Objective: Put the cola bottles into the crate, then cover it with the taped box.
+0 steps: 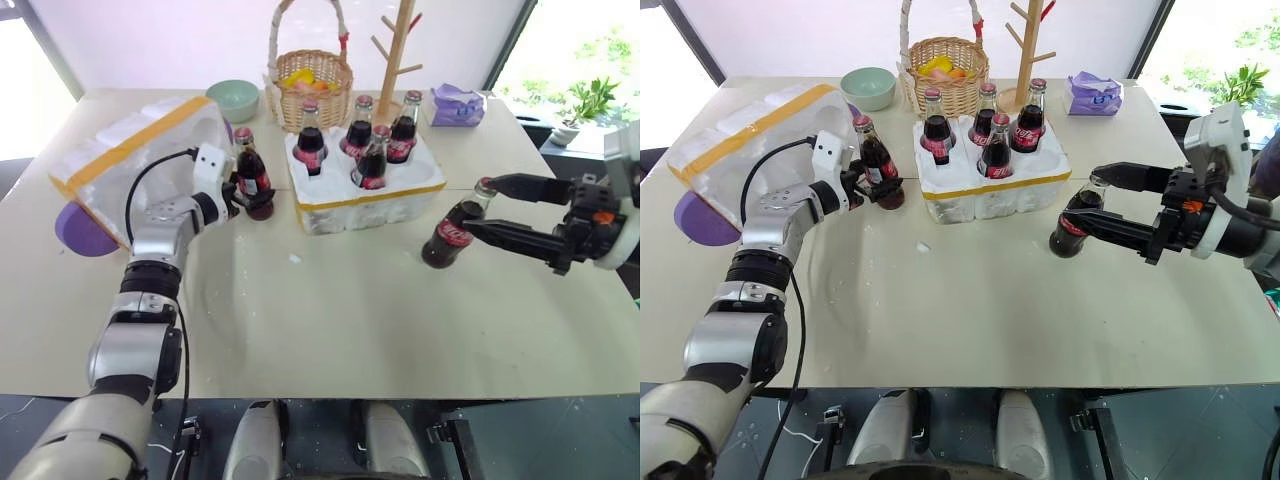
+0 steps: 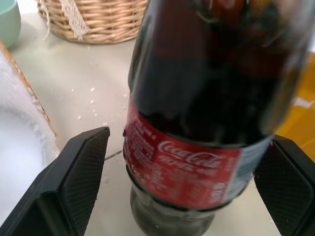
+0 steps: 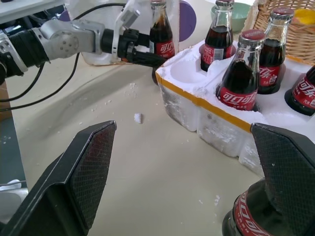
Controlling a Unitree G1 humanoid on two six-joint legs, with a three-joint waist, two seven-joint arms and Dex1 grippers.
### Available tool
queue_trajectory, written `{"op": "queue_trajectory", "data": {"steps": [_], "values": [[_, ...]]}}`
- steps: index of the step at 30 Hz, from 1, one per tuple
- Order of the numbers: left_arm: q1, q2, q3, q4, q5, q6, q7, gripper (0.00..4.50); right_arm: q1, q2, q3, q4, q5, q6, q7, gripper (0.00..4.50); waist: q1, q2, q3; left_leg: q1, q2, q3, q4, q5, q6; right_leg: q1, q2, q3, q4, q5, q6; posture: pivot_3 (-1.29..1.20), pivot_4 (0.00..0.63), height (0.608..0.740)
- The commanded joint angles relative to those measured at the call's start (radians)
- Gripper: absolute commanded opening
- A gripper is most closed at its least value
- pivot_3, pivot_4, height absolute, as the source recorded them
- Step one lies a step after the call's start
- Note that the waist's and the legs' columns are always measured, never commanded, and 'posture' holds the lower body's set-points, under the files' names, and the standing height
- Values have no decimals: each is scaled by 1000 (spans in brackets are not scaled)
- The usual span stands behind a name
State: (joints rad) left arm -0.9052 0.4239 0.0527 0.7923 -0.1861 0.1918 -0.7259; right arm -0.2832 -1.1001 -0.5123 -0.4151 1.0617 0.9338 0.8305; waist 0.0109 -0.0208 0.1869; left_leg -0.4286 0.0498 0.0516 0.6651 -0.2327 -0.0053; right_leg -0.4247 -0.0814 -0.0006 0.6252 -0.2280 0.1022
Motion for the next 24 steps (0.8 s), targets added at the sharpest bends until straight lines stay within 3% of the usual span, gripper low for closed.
{"op": "queue_trajectory", "data": {"steps": [1, 2, 5, 11, 14, 17, 24], "values": [[-26, 21, 24, -21, -12, -14, -32, 3085, -24, -8, -30, -12, 21, -3, -2, 4500, 0, 0, 0, 0, 0, 0, 0, 0, 0, 0, 0, 0, 0, 0, 0, 0, 150, 740], [-22, 27, 27, -31, -16, -6, -39, 2798, -22, -9, -32, -11, 21, -4, 0, 4500, 0, 0, 0, 0, 0, 0, 0, 0, 0, 0, 0, 0, 0, 0, 0, 0, 150, 740], [-5, 60, 58, -103, -66, 59, -95, 2825, -6, -9, -42, -11, 16, -8, 9, 4500, -1, 0, 0, 0, 0, 0, 0, 0, 0, 0, 0, 0, 0, 0, 0, 0, 150, 740], [73, 189, 115, -507, -370, 449, -378, 2825, 26, -6, -60, -25, 13, -10, 17, 4500, -5, -1, 1, -6, 0, -1, -1, 0, 0, -7, 0, 0, 3, 2, 3, 0, 150, 740], [68, 243, 110, -604, -454, 552, -459, 2825, 36, -6, -65, -27, 14, -12, 16, 4500, 2, -1, 1, -9, 0, -2, 0, 0, 0, -9, 0, -1, 4, 2, 3, 0, 150, 740], [-64, 192, 86, -536, -443, 547, -421, 2825, 38, -4, -61, -25, 7, -18, 13, 4500, 11, -2, 1, -9, 0, -2, 2, 0, 0, -8, 0, -1, 4, 1, 1, 0, 150, 740], [-240, 30, 13, -170, -251, 240, -354, 2825, 60, 14, -72, -52, 16, -18, -6, 4500, 17, -1, 1, -8, -1, -2, 4, 0, 0, -4, 0, -1, -1, 0, 0, 0, 150, 740]]}}
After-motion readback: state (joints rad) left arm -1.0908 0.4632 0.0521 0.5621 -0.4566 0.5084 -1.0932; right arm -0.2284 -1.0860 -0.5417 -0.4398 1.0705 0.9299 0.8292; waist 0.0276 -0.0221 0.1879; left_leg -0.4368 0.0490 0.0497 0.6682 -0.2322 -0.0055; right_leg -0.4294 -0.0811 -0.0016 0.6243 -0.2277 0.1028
